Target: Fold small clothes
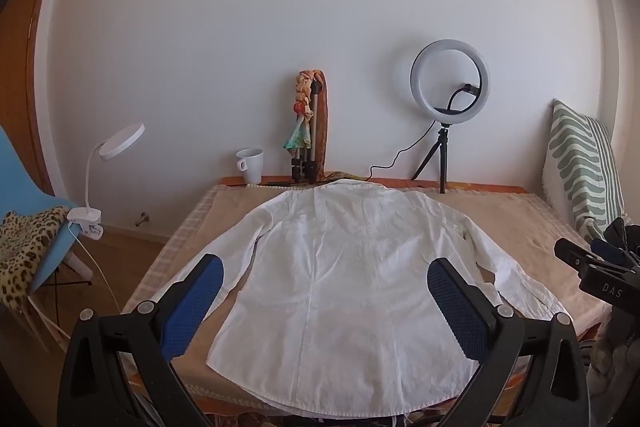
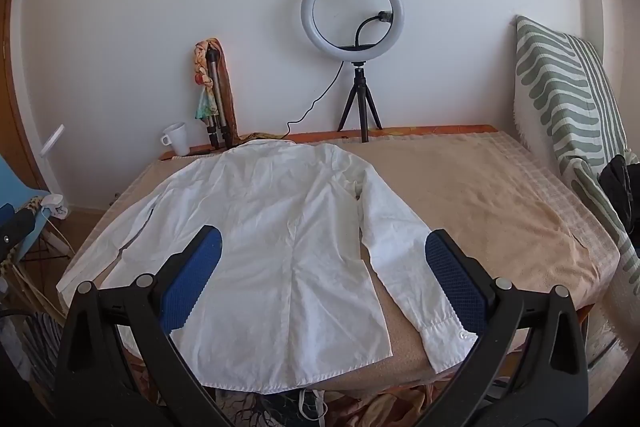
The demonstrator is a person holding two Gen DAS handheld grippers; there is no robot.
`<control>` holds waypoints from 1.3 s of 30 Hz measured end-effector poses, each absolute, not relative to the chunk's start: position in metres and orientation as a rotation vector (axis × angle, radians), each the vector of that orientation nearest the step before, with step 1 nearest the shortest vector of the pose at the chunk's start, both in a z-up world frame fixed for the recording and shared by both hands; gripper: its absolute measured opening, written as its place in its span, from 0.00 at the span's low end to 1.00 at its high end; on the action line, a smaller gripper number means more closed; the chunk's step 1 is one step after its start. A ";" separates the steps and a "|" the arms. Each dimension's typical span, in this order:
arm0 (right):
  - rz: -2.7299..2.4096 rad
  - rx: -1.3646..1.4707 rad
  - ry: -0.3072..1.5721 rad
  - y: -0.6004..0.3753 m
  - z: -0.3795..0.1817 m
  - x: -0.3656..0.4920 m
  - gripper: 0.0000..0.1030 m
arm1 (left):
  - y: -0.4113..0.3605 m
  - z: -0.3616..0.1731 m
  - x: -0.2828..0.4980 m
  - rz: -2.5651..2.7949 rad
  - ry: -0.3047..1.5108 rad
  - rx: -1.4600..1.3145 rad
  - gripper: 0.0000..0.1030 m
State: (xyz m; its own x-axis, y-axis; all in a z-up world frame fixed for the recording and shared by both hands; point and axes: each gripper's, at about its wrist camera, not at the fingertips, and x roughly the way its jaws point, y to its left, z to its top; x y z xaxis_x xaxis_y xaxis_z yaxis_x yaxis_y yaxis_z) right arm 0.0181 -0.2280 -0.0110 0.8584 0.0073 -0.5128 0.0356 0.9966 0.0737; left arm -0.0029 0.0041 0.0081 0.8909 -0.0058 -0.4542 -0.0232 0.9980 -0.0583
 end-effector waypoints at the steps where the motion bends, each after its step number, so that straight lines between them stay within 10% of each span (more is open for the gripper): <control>1: -0.020 0.082 0.542 -0.227 -0.009 0.020 1.00 | 0.005 0.008 -0.003 0.003 0.473 -0.067 1.00; 39: -0.065 0.051 0.502 -0.222 0.007 0.016 1.00 | 0.006 0.004 -0.006 0.001 0.478 -0.106 1.00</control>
State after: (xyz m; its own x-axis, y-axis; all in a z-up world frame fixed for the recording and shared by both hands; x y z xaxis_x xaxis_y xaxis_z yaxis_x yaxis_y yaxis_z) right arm 0.0158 -0.2216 0.0065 0.8744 -0.0495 -0.4826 0.0748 0.9966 0.0332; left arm -0.0062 0.0060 0.0041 0.8880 -0.0237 -0.4592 -0.0258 0.9945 -0.1012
